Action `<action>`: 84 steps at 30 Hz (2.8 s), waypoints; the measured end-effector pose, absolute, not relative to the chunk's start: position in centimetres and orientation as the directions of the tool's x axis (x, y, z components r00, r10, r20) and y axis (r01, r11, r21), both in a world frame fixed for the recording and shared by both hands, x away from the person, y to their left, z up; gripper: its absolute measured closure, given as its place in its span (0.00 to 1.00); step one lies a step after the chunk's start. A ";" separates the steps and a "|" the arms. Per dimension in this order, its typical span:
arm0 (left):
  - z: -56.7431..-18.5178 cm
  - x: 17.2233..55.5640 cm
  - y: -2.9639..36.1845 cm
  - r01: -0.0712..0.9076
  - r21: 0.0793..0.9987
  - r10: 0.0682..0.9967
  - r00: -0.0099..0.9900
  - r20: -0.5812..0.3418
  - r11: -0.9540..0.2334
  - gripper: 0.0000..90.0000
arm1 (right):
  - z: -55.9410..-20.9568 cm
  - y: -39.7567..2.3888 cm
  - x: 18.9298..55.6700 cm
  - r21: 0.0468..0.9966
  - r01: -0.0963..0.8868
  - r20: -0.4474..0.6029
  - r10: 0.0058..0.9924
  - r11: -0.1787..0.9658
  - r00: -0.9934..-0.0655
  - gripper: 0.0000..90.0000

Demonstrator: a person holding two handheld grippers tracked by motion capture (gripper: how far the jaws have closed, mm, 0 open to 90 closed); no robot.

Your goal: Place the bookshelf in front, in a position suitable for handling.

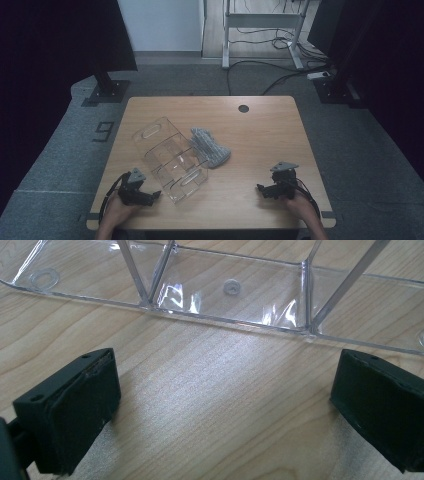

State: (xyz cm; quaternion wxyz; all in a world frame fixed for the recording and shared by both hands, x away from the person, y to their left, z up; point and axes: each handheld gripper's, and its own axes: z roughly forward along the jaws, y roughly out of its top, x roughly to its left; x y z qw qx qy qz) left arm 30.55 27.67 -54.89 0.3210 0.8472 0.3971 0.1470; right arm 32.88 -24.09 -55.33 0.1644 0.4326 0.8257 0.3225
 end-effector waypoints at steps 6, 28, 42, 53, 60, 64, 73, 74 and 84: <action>-54.9 30.6 27.7 0.579 0.661 0.768 0.640 -0.005 -0.478 0.00 | -55.4 -24.1 32.9 0.684 0.604 0.009 0.823 0.409 -0.568 0.00; -54.9 30.6 27.6 0.580 0.660 0.769 0.639 -0.006 -0.477 0.00 | -55.1 -23.7 33.3 0.652 0.633 0.009 0.830 0.418 -0.557 0.00; -54.9 30.6 27.6 0.580 0.661 0.769 0.639 -0.005 -0.477 0.00 | -53.4 -24.2 33.0 0.674 0.593 -0.031 0.819 0.440 -0.573 0.05; -54.9 30.6 27.6 0.580 0.660 0.769 0.639 -0.005 -0.477 0.00 | -51.6 -24.3 32.7 0.706 0.565 -0.002 0.800 0.426 -0.600 0.02; -54.9 30.6 27.6 0.580 0.660 0.769 0.639 -0.005 -0.477 0.00 | -50.9 -24.3 32.5 0.737 0.553 0.031 0.798 0.389 -0.602 0.01; -54.9 30.6 27.7 0.579 0.659 0.768 0.640 -0.004 -0.480 0.00 | -50.6 -24.3 32.6 0.744 0.555 0.047 0.799 0.373 -0.600 0.00; -54.9 30.6 27.6 0.580 0.659 0.769 0.640 -0.004 -0.479 0.00 | -50.0 -23.5 32.9 0.749 0.538 0.042 0.783 0.386 -0.620 0.00; -54.9 30.5 27.6 0.580 0.659 0.769 0.639 -0.003 -0.479 0.00 | -50.0 -23.3 33.0 0.748 0.538 0.041 0.781 0.390 -0.623 0.00; -54.9 30.5 27.6 0.584 0.659 0.775 0.632 -0.003 -0.474 0.00 | -49.0 -22.1 33.6 0.756 0.515 0.036 0.760 0.404 -0.649 0.00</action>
